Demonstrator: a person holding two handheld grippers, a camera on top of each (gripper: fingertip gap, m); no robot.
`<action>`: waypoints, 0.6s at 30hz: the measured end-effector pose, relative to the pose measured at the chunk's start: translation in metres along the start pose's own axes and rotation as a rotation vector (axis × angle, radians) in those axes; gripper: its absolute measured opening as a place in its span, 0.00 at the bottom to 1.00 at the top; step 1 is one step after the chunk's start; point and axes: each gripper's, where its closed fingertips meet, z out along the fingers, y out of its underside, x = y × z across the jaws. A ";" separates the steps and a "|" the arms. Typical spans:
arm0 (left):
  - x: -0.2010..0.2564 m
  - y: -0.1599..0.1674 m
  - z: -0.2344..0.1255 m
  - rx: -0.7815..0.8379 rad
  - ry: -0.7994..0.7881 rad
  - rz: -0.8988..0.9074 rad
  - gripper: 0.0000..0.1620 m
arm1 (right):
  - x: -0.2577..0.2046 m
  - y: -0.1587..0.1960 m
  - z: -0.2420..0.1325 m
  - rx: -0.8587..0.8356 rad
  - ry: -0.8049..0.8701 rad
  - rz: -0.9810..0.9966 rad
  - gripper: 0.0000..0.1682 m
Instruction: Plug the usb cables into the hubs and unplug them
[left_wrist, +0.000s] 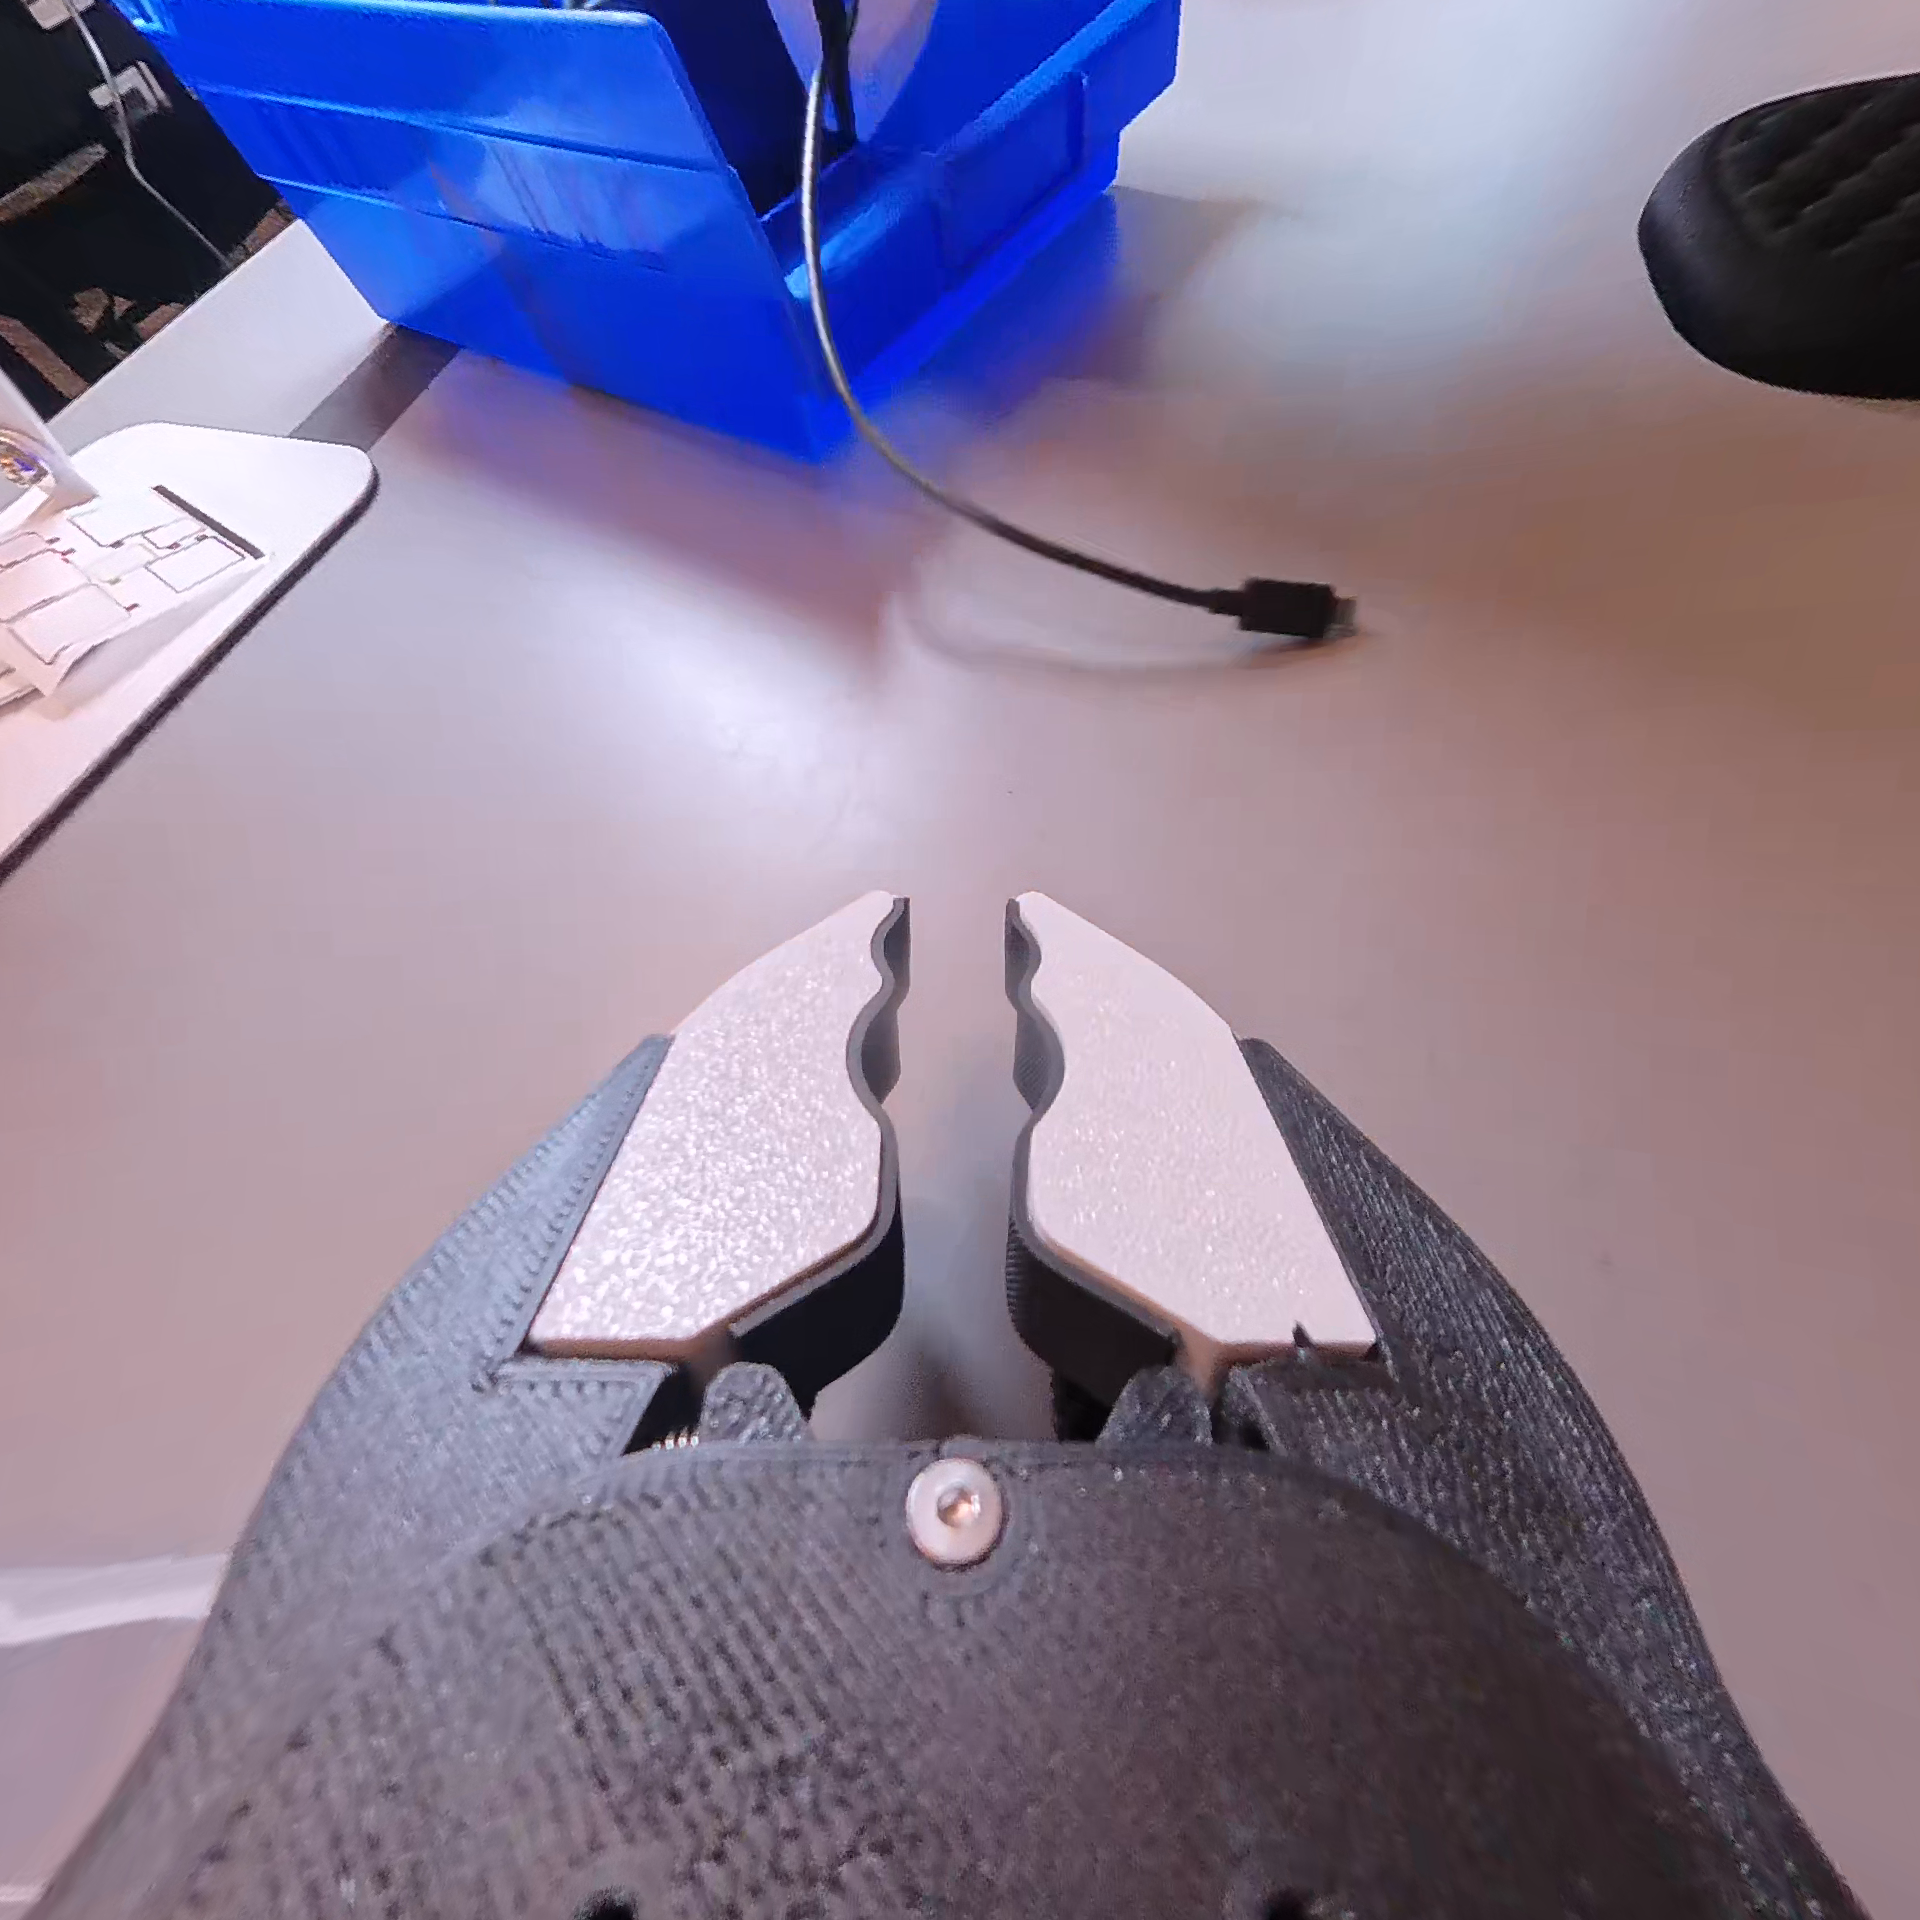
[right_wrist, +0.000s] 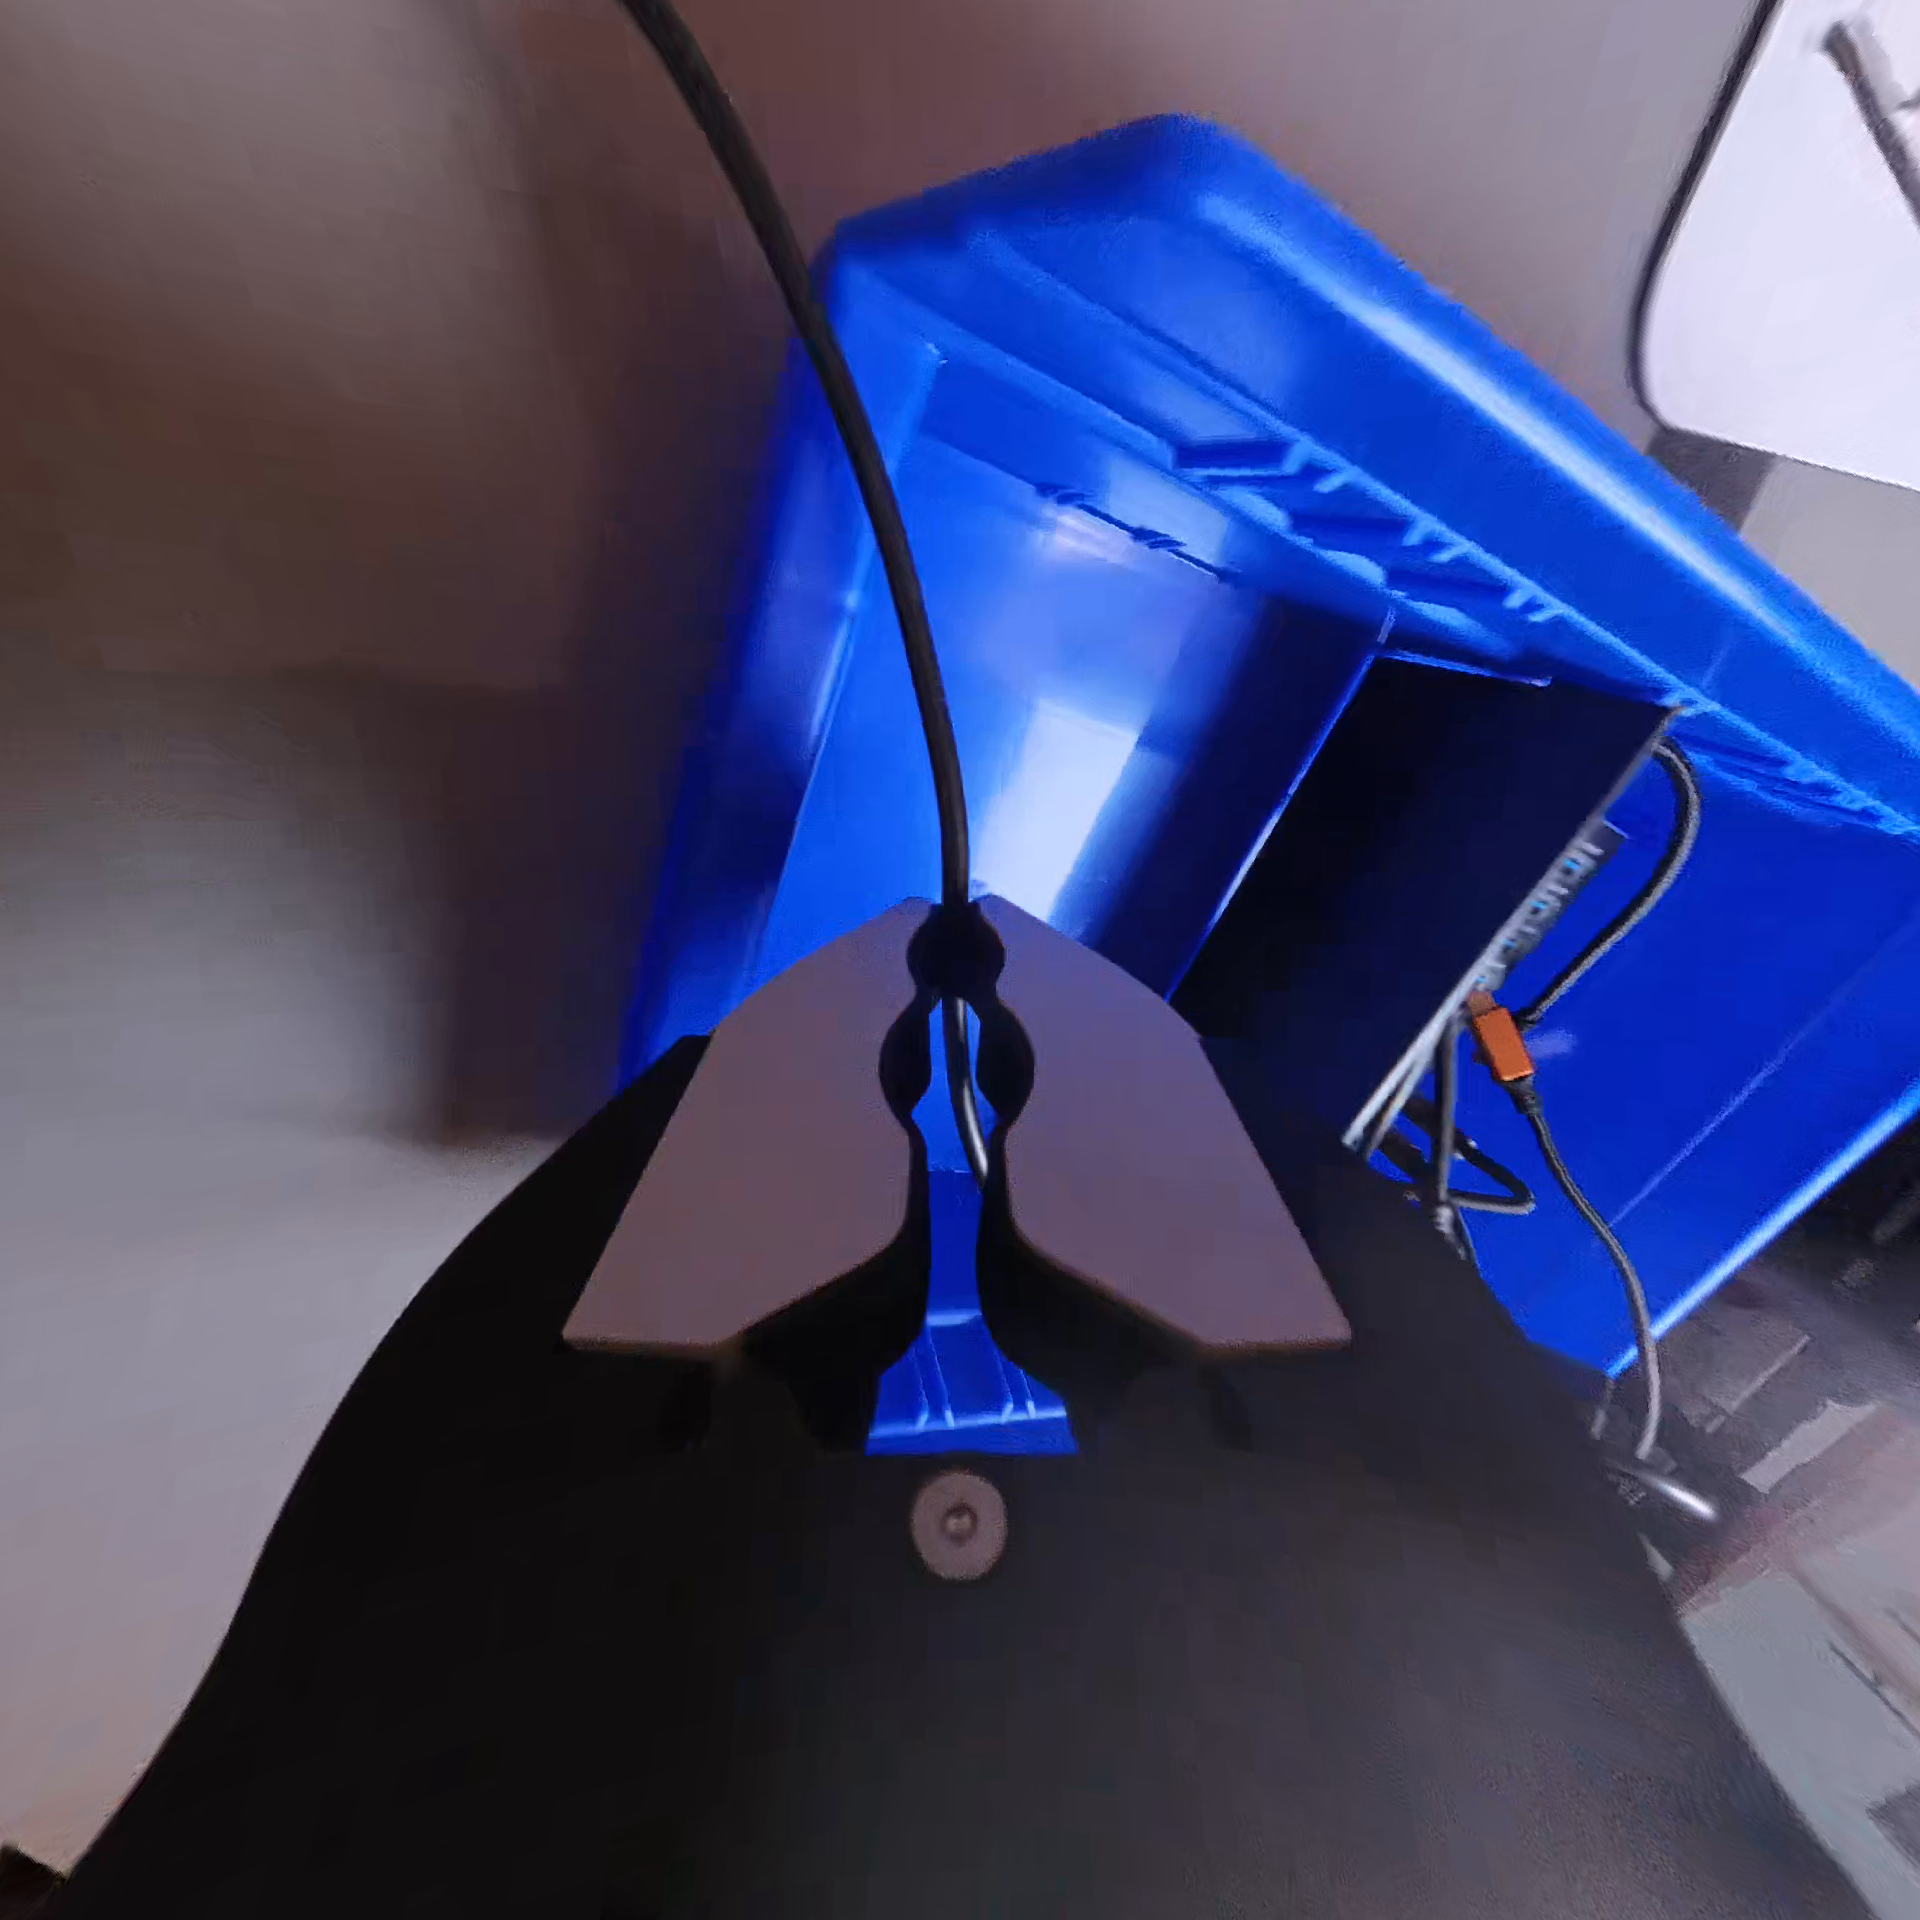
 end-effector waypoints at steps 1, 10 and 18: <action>-0.001 -0.001 -0.002 0.006 -0.006 -0.004 0.11 | 0.008 -0.002 -0.012 0.032 0.019 0.032 0.02; 0.001 0.002 0.001 -0.003 0.017 -0.006 0.10 | 0.139 0.089 -0.122 -0.088 0.570 0.381 0.02; 0.000 0.006 0.002 -0.014 0.024 -0.020 0.10 | 0.198 0.163 -0.142 -0.476 1.000 0.312 0.02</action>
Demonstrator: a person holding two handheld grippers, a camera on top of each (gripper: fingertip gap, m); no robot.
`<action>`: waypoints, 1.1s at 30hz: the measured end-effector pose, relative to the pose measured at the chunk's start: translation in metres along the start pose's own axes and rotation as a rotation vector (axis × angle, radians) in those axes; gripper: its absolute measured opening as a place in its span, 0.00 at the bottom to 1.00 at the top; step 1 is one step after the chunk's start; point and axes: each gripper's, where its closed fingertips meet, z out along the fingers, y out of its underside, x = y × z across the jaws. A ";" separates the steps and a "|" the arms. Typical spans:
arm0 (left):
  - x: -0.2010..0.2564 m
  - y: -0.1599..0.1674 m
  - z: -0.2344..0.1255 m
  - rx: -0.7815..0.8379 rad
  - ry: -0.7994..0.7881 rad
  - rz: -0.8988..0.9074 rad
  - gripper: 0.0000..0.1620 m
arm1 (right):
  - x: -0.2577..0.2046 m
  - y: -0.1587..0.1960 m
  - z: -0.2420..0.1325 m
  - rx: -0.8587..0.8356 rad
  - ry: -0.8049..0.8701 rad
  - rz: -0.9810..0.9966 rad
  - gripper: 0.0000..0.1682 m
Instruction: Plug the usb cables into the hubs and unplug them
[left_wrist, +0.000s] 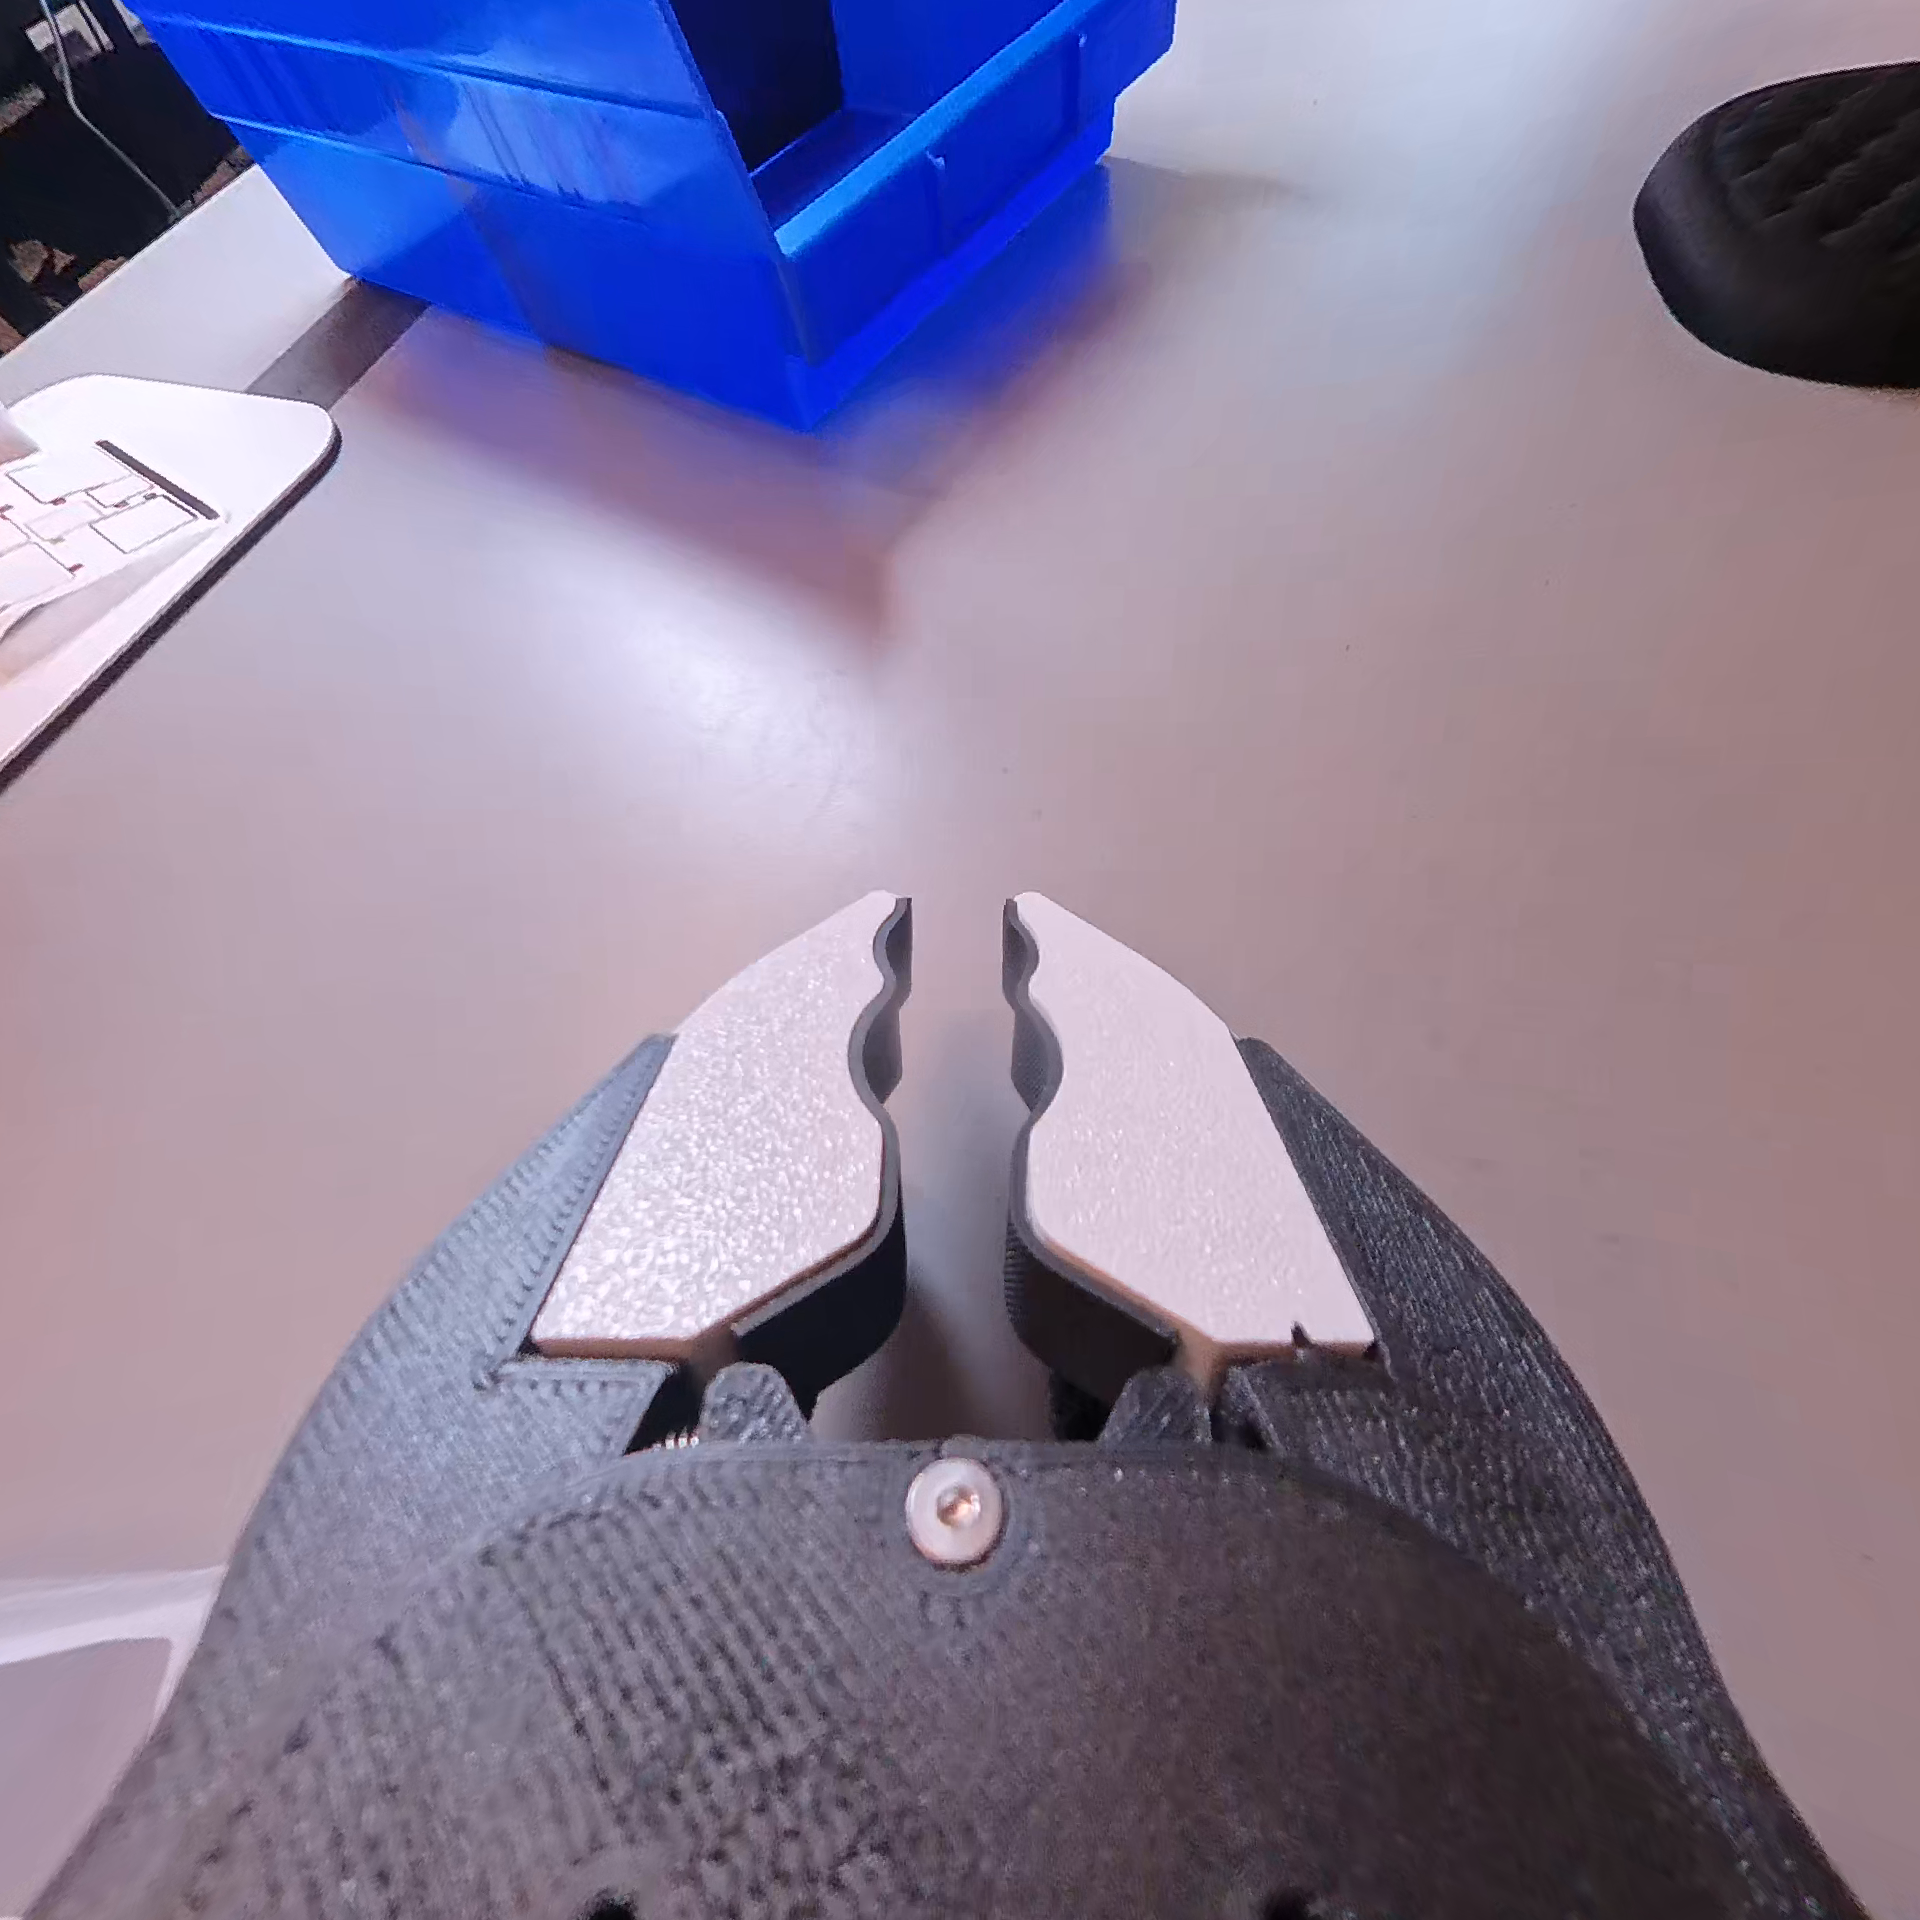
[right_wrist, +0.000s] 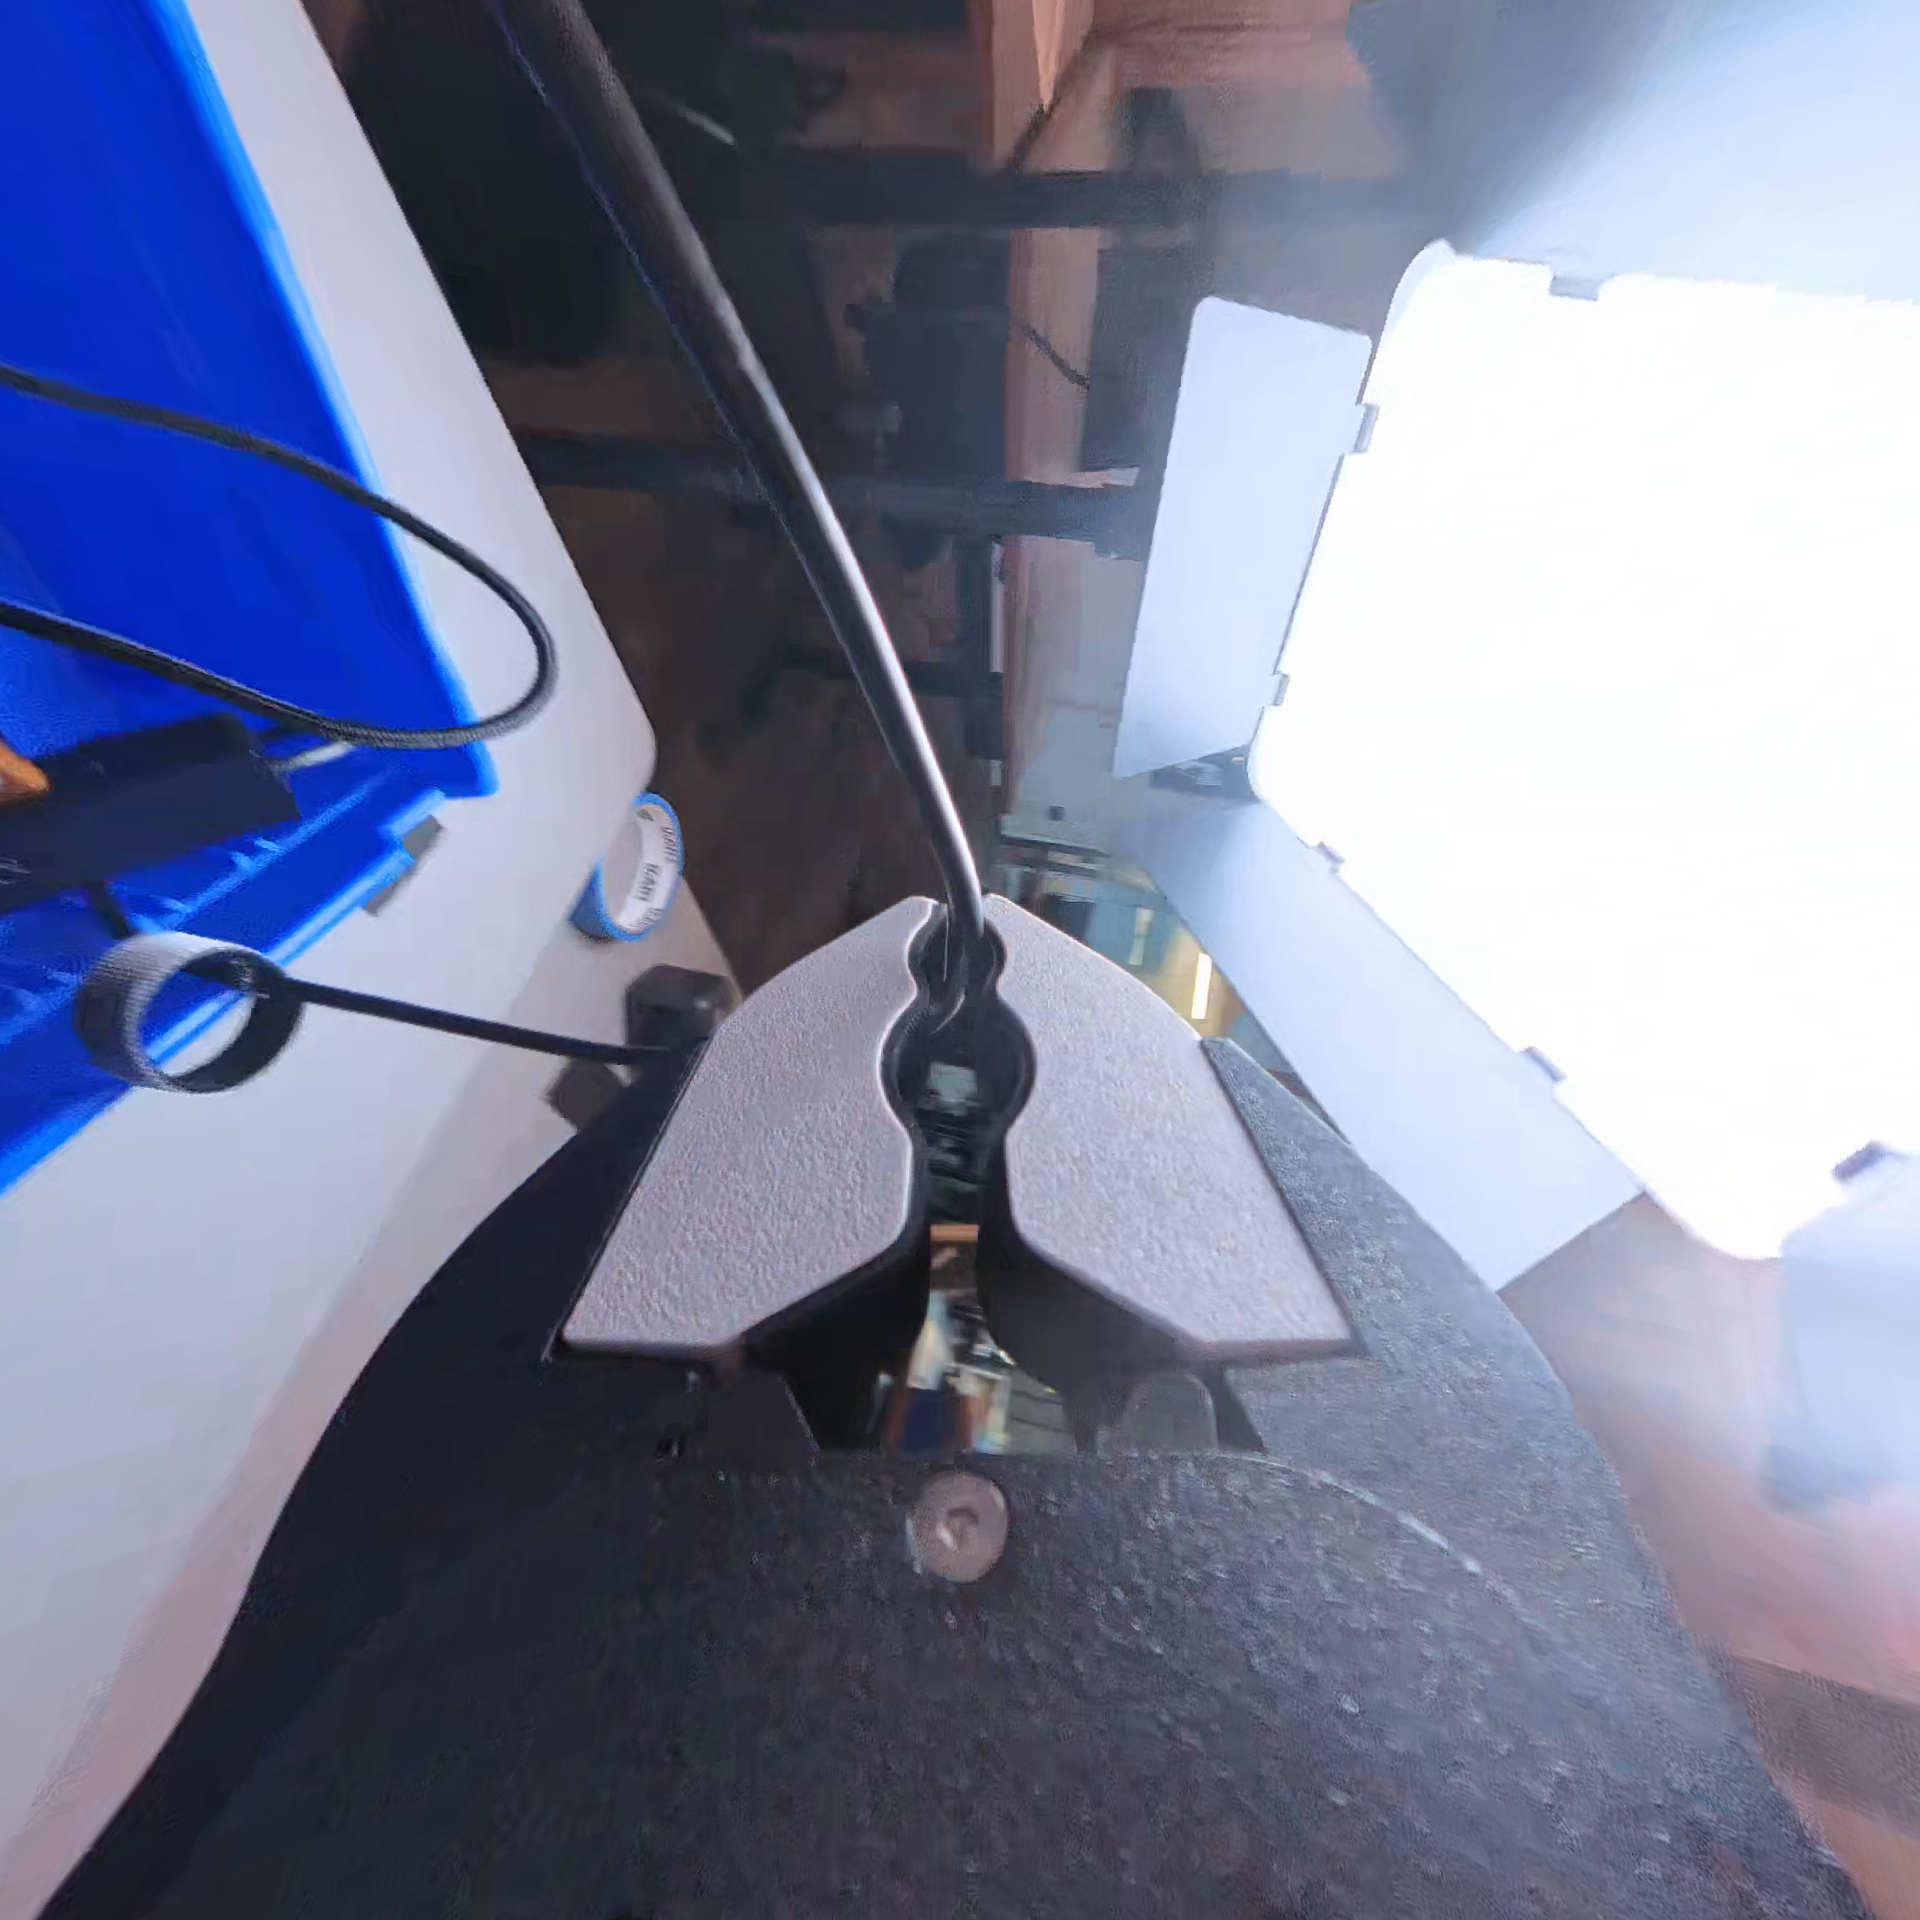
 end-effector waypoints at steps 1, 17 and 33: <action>0.000 0.001 0.000 -0.002 0.001 -0.003 0.10 | -0.003 0.001 0.003 -0.030 0.050 -0.087 0.02; 0.000 0.001 0.000 -0.003 0.014 -0.013 0.10 | 0.025 0.012 0.060 -0.268 0.159 -0.066 0.02; 0.001 0.002 0.001 -0.012 0.021 -0.006 0.10 | -0.092 -0.076 0.040 0.161 -0.157 -0.172 0.10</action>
